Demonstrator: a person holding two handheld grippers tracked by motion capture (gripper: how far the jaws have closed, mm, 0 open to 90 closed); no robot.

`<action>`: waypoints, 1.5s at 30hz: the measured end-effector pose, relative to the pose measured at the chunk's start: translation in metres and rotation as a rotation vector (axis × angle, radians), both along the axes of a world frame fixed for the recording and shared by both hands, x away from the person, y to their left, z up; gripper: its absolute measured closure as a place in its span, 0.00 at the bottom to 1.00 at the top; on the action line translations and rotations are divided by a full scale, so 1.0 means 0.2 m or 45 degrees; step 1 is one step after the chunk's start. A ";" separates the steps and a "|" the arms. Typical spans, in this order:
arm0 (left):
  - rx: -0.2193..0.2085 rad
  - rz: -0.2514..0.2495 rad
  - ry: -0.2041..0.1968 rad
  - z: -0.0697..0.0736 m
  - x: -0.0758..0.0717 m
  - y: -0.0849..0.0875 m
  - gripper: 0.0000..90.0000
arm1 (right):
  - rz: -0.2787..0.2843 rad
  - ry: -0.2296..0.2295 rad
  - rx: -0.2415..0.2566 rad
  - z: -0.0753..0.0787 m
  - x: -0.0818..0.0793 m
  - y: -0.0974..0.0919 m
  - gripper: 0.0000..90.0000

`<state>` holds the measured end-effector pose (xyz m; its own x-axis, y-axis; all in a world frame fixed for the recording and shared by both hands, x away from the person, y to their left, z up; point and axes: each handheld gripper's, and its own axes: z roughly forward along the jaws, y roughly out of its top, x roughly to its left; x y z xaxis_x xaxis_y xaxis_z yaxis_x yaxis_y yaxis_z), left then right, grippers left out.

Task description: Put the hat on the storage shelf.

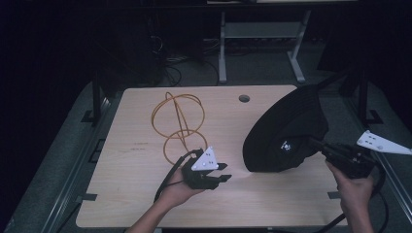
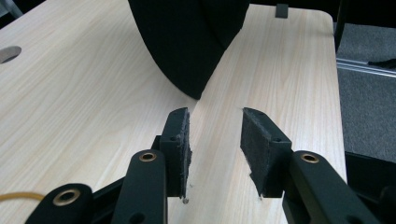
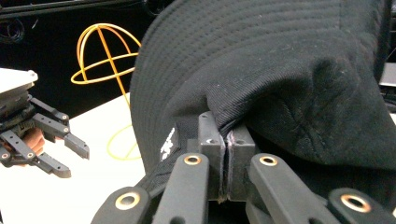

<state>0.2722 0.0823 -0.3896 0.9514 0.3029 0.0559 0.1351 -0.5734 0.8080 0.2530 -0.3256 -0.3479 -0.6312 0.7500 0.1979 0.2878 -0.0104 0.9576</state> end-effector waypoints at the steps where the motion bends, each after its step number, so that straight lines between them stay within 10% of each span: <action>1: -0.001 0.002 0.000 0.00 0.00 0.01 0.68 | 0.002 -0.003 0.000 0.01 0.00 0.00 0.98; 45: 0.011 0.024 0.061 -0.22 -0.05 0.11 0.52 | 0.198 -0.053 -0.069 0.24 0.18 0.14 0.97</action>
